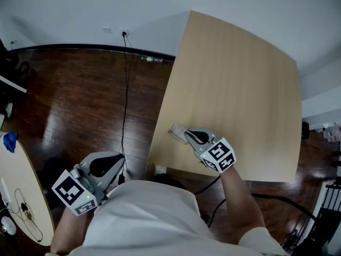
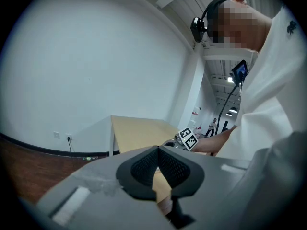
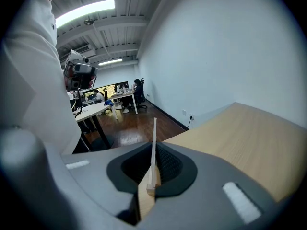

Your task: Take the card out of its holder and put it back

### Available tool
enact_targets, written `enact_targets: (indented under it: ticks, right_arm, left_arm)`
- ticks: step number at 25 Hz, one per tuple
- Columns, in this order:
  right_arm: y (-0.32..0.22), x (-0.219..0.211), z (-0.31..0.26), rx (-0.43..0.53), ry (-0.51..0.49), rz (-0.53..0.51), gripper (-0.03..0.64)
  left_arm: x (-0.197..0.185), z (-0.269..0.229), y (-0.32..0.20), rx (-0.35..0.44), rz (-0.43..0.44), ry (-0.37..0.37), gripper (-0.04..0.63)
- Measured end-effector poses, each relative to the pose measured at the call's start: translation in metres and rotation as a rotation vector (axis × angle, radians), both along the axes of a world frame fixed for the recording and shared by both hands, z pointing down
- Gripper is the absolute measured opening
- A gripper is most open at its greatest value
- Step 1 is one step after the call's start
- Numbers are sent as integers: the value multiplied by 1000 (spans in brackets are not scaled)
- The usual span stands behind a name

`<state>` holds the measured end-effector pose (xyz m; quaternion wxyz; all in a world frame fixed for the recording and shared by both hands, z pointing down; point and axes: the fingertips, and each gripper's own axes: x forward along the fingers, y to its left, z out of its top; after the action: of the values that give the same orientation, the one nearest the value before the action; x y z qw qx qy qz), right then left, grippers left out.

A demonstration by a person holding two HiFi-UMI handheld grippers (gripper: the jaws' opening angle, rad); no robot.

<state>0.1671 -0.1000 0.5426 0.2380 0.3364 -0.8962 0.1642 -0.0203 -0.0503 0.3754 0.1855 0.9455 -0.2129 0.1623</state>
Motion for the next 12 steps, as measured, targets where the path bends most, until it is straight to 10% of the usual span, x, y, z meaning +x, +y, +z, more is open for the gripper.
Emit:
enact_targets:
  ticks: [12]
  right_arm:
    - [4,5,-54,86,6,26,21]
  left_arm:
    - [-13,-3,22,8,10,20,2]
